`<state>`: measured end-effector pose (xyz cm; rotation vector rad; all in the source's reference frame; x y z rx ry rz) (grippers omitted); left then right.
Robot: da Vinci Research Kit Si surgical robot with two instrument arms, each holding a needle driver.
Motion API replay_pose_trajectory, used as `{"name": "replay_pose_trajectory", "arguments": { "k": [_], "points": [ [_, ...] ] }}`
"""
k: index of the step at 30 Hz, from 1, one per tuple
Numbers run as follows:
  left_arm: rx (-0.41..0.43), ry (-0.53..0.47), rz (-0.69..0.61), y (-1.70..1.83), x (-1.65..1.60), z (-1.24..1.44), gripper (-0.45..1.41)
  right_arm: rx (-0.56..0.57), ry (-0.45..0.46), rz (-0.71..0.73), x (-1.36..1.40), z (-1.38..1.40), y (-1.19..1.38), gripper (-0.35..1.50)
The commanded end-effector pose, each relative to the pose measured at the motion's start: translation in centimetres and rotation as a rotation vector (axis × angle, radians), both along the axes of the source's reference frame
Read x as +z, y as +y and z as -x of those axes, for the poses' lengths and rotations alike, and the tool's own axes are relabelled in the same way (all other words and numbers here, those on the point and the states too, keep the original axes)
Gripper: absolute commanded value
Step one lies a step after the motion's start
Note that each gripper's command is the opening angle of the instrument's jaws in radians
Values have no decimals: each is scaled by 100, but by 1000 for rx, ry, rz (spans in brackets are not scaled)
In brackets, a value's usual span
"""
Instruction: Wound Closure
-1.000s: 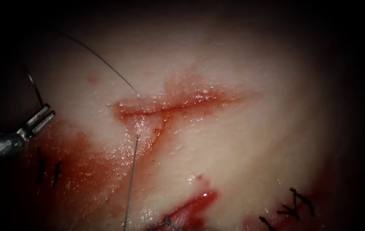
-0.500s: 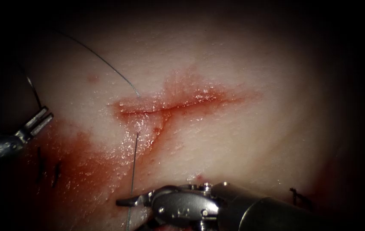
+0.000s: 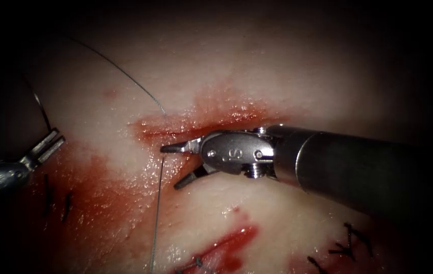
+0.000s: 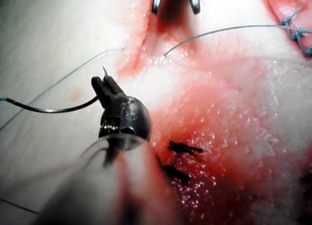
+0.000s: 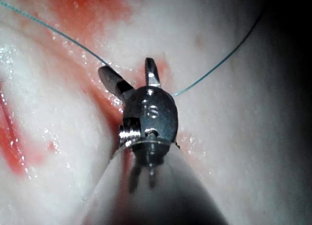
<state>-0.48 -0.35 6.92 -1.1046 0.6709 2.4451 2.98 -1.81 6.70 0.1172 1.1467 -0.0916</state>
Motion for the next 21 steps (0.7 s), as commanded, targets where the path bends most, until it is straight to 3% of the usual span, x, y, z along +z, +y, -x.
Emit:
{"name": "replay_pose_trajectory", "arguments": {
  "k": [1, 10, 14, 16, 17, 18, 19, 21],
  "points": [
    [0, -2, 2, 7, 6, 5, -45, -1, 2, 12, 20, -9, 7, 125],
    [-1, -1, 3, 8, 10, 5, -45, -3, 4, 23, 70, -25, -4, 121],
    [-2, 0, 5, 6, 10, 5, -45, -6, 8, 19, 77, -36, -7, 105],
    [1, 4, 10, 5, 10, 5, -45, -12, 12, 17, 77, -40, -9, 78],
    [1, 4, 11, 5, 11, 5, -45, -24, 21, 15, 77, -41, -12, 2],
    [1, 4, 11, 5, 11, 5, -45, -24, 21, 15, 77, -41, -12, 2],
    [1, 4, 11, 4, 11, 5, -45, -38, 28, 11, 77, -40, -13, -35],
    [1, 4, 11, 4, 11, 5, -45, -65, 23, 6, 78, -39, -15, -35]
  ]
}}
